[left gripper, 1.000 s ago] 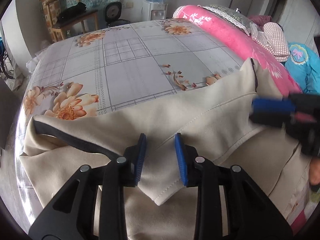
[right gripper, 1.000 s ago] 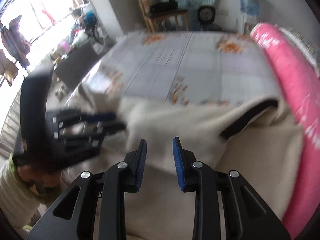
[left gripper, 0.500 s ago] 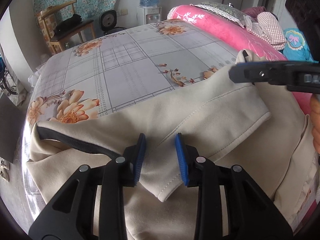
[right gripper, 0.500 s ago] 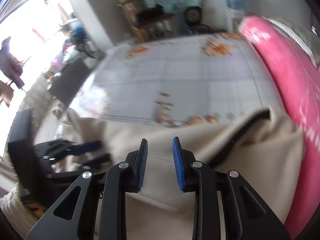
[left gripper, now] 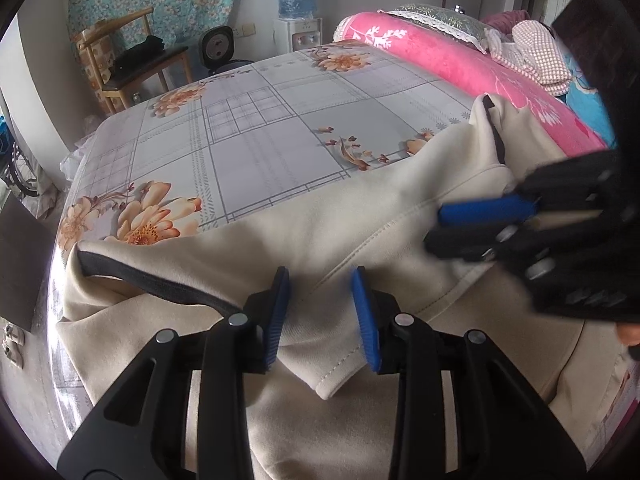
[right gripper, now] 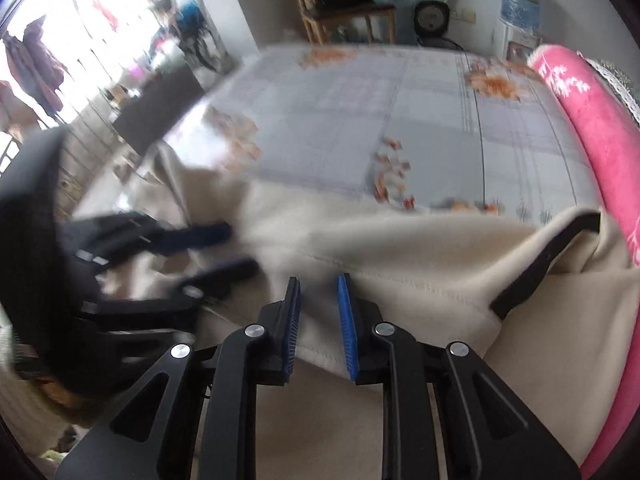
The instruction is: Fold large clothes
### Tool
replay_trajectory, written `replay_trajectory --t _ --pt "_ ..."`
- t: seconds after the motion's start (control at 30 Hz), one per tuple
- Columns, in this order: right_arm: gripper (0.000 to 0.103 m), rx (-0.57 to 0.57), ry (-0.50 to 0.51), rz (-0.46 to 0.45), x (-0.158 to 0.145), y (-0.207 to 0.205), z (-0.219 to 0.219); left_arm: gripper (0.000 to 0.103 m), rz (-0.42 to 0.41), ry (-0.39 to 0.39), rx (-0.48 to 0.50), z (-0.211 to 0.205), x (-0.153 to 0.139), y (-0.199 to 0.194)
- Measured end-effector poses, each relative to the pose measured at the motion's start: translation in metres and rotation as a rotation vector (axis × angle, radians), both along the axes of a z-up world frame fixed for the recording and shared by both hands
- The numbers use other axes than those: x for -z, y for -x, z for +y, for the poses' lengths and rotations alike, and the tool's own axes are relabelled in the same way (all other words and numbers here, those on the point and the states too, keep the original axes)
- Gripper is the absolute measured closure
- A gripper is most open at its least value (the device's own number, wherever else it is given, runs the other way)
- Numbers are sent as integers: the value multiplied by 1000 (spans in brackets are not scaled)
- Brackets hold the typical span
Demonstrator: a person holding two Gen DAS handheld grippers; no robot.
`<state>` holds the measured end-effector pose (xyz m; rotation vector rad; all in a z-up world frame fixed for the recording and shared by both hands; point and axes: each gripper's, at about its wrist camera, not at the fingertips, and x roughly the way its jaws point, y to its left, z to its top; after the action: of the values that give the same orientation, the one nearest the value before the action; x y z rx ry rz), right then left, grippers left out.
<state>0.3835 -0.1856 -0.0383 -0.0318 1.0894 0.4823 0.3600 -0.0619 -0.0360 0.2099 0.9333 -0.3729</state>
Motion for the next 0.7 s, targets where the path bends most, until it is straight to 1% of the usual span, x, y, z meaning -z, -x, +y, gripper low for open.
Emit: replay_trajectory --t 0.03,0.07,0.13,0.23,0.27,0.33,0.37,0.4,0.47,0.5,0.53,0.6,0.67,0.7 --pt "84 10 -21 -12 3 1 -2 71 -1 -1 0 0 0 0" --pt "84 10 -19 -5 0 -4 -3 71 0 2 1 0 0 0" --pt "84 28 -20 11 -8 0 -5 71 2 8 1 2 0 0" --pt "84 56 -23 -42 -22 20 -16 71 6 21 -3 3 0 -1" --pt "84 85 -7 -56 -21 23 -24 71 5 24 -5 3 0 -1" --pt "84 135 56 -28 -6 23 -35 69 1 29 -8 3 0 -1" --pt "84 139 37 -32 -1 25 -41 65 4 34 -7 2 0 -1" --pt "84 141 28 -24 -2 27 -44 63 13 40 -4 1 -1 -1" --pt "81 163 13 -16 -16 35 -49 48 39 54 -10 2 -8 0" --pt "77 168 -11 -32 -27 45 -53 46 43 59 -21 4 -13 2" --pt "68 172 -30 -53 -37 54 -56 44 41 66 -39 7 -20 6" --pt "56 184 -40 -91 -51 73 -61 42 37 94 -65 17 -37 19" --pt "52 197 -33 -115 -62 99 -66 41 24 119 -88 30 -55 36" --pt "47 200 -36 -117 -65 111 -70 41 10 142 -91 39 -65 50"
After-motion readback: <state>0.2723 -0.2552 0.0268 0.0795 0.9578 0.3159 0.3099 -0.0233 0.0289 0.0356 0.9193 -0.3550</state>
